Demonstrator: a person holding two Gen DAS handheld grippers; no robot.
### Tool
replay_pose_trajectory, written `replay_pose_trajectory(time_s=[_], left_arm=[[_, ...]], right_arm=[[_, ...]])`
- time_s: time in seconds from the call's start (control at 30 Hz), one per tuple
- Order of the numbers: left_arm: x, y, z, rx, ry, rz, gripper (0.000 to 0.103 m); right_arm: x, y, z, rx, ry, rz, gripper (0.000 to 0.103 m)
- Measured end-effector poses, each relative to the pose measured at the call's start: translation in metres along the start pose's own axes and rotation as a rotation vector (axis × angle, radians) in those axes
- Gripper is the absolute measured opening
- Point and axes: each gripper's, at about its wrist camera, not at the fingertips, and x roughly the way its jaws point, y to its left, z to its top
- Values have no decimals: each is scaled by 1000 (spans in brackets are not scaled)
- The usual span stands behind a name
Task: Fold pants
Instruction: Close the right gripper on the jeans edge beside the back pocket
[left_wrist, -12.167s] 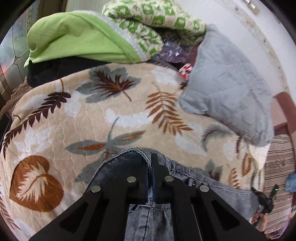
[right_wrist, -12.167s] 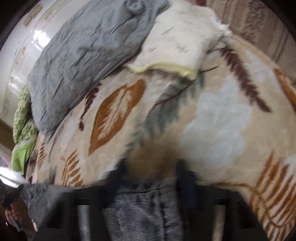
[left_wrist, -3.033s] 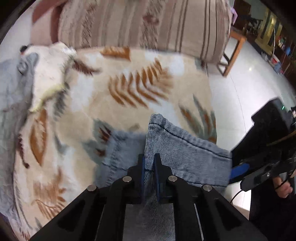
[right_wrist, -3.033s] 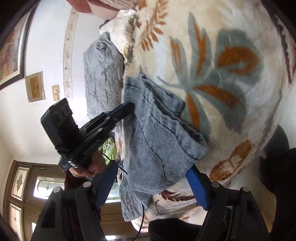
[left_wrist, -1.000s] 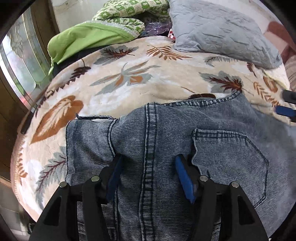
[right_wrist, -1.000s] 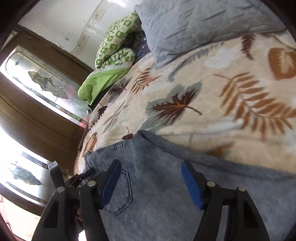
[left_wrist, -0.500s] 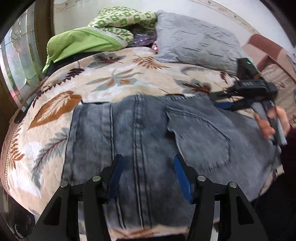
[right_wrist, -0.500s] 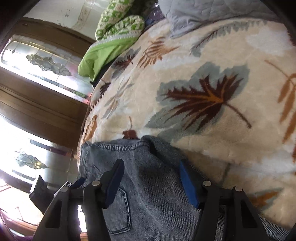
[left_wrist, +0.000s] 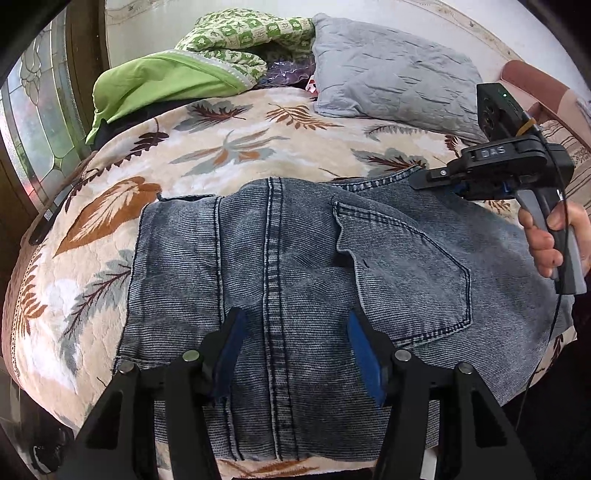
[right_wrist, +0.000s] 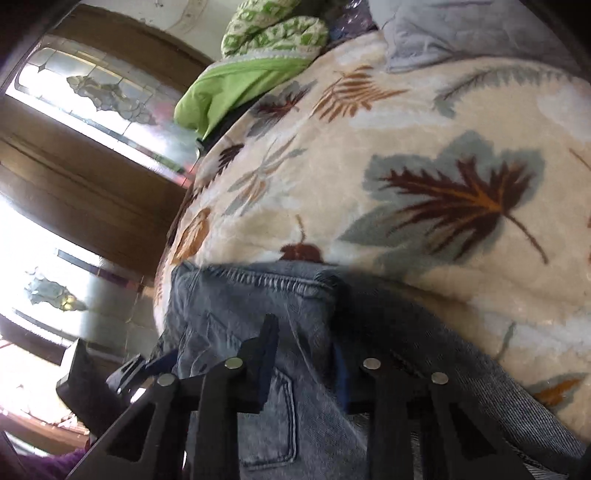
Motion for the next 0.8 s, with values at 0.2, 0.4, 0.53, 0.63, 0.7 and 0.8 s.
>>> replay_pose_trajectory(time_s=[0.2,0.4,0.53,0.63,0.7,0.8], left_arm=[[4,6,1,-33,6,5,62],[-1,6,0,-36,14,29,62],[0,5,-2,-40,20,46,62],[1,2,-3,-37,16,66,62],[1,1,-3,-38,16,74,62],[1,1,-3,-50,20,74,62]], right_arm=[[3,-6,3,-28,-97,-262,16],[0,-20,6,-2,-129,-304,11],[-30,-23,2,50,-167,-210,12],[-50,-13,-11,36,-158,-166,12],[-53,-10,-21,45,-125,-121,15],[-42,-7,-35,64,-56,-105,15]])
